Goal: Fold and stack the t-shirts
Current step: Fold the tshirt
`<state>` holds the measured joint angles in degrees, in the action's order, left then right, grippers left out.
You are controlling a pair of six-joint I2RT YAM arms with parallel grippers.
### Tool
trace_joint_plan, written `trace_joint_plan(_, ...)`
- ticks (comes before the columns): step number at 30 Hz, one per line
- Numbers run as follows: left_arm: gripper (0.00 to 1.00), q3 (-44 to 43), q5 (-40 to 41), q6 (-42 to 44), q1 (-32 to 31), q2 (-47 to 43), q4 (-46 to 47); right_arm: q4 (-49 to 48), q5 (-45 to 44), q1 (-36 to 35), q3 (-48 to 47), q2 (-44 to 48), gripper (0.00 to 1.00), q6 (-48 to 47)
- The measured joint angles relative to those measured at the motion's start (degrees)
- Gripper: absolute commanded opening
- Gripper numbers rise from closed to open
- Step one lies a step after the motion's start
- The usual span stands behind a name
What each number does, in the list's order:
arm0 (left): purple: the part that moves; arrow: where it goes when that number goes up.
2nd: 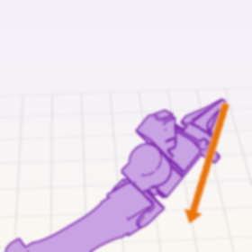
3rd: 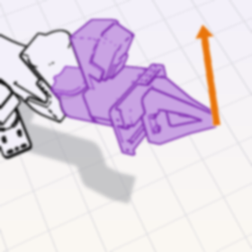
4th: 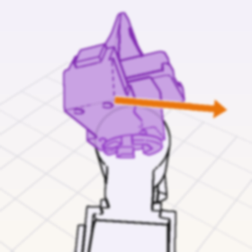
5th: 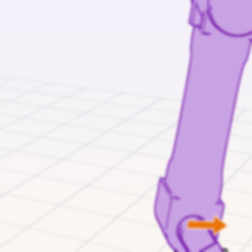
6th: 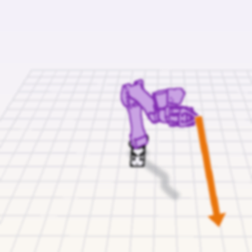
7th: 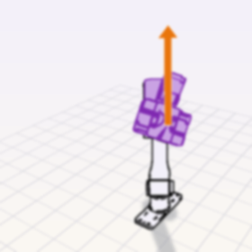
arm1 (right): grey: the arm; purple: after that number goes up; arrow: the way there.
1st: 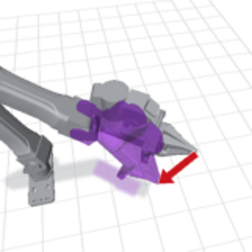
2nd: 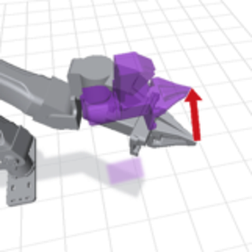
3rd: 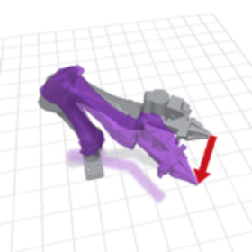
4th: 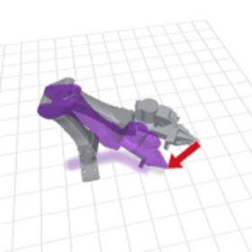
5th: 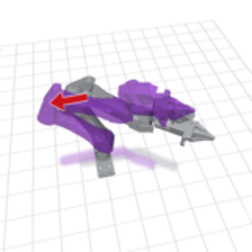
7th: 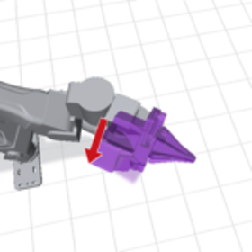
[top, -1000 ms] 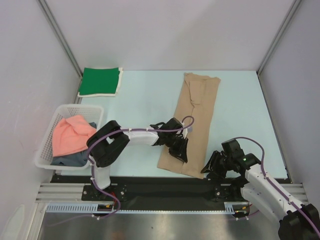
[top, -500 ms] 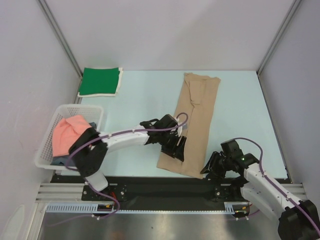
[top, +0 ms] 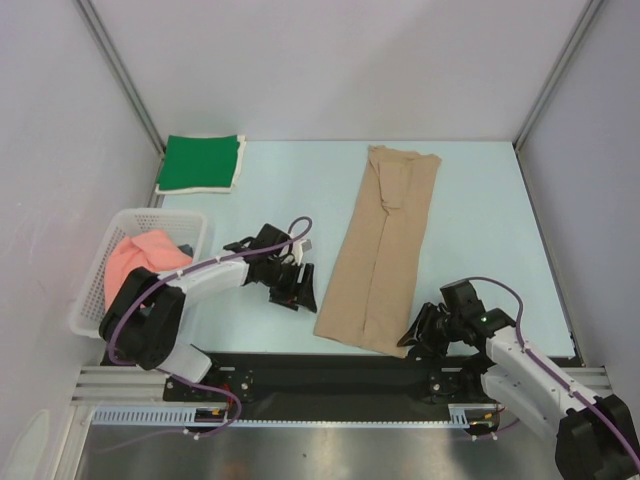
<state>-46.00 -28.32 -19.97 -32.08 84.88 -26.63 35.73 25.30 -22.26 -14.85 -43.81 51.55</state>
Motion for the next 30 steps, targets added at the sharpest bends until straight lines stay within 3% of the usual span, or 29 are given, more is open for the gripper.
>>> trace_joint_plan(3,0.63,2.5,-2.6,0.4,0.8,0.6,0.4,-0.7,0.3,0.0,0.2,0.0,0.46,0.5)
trace_joint_plan(11,0.64,7.8,-7.8,-1.2,2.6,0.6,5.6,-1.4,0.8,0.0,0.4,-0.2,0.47,0.6)
trace_joint_plan(19,0.56,8.9,-9.8,-3.1,2.6,0.8,9.1,-1.9,1.0,0.0,0.5,-0.6,0.47,0.9)
trace_joint_plan(25,0.45,8.9,-10.9,-3.8,1.3,3.7,10.6,-3.1,1.5,0.0,0.7,-1.3,0.46,1.2)
trace_joint_plan(30,0.47,8.9,-11.6,-5.5,-1.3,5.0,12.0,-4.1,2.0,0.0,0.7,-2.1,0.46,1.4)
